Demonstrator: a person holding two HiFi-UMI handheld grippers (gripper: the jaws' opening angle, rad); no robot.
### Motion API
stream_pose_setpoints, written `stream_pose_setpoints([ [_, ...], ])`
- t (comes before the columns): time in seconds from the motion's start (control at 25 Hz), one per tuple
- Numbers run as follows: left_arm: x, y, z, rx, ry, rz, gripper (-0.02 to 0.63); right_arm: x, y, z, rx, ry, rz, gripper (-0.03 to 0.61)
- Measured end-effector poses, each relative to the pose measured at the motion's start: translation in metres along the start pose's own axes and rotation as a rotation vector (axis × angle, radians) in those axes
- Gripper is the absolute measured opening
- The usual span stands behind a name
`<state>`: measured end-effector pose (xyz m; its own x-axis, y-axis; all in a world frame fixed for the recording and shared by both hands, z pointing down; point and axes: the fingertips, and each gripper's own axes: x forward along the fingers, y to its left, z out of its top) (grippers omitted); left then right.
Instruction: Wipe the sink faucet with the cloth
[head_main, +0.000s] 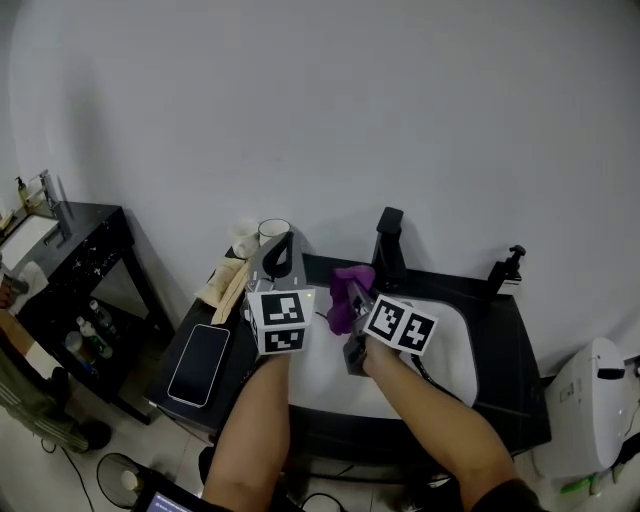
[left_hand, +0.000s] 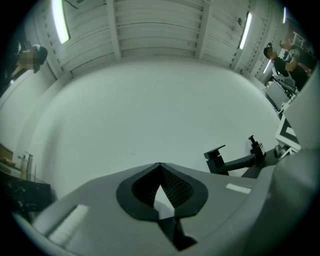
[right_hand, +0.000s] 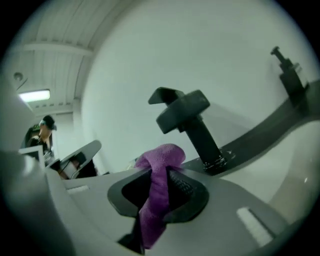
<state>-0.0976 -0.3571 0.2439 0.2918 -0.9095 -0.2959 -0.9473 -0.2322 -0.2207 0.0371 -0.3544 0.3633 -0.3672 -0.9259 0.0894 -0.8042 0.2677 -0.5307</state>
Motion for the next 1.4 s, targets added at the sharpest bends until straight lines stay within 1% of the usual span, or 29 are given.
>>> stream_pose_setpoints([
  [0.08,-0.003,0.008,0.001,-0.018,-0.008,0.023,0.015,0.011,-0.004,0.006,0.124,-0.090,-0.043,0.066],
  [0.2,-0.007,0.016,0.007,-0.049,-0.031,0.055,0.017,0.029,-0.002,0.021,0.244,-0.222,-0.065,0.066],
  [0.36,-0.014,0.024,0.015,-0.061,-0.059,0.094,0.017,0.045,0.006,0.057,0.350,-0.386,-0.041,0.066],
  [0.48,-0.017,0.027,0.024,-0.031,-0.085,0.116,0.017,0.044,0.007,0.081,0.397,-0.504,-0.047,0.066],
  [0.6,-0.020,0.030,0.028,0.009,-0.099,0.132,0.017,0.039,0.009,0.092,0.440,-0.597,-0.053,0.066],
  [0.68,-0.019,0.030,0.027,0.004,-0.098,0.130,0.017,0.040,0.008,0.098,0.479,-0.638,-0.053,0.066],
  [0.76,-0.017,0.028,0.025,-0.011,-0.094,0.124,0.017,0.042,0.000,0.099,0.524,-0.658,-0.068,0.066],
  [0.88,-0.017,0.029,0.025,-0.021,-0.097,0.124,0.017,0.048,-0.005,0.090,0.566,-0.654,-0.081,0.064],
  [1.0,-0.016,0.029,0.027,-0.014,-0.104,0.124,0.017,0.052,-0.016,0.076,0.597,-0.634,-0.115,0.064],
  [1.16,-0.015,0.023,0.026,-0.016,-0.101,0.110,0.017,0.045,-0.031,0.057,0.600,-0.607,-0.160,0.064],
  [1.28,-0.013,0.023,0.027,-0.006,-0.097,0.100,0.017,0.043,-0.035,0.033,0.649,-0.587,-0.192,0.064],
  [1.4,-0.012,0.020,0.024,-0.006,-0.088,0.092,0.017,0.039,-0.043,0.021,0.690,-0.584,-0.214,0.064],
])
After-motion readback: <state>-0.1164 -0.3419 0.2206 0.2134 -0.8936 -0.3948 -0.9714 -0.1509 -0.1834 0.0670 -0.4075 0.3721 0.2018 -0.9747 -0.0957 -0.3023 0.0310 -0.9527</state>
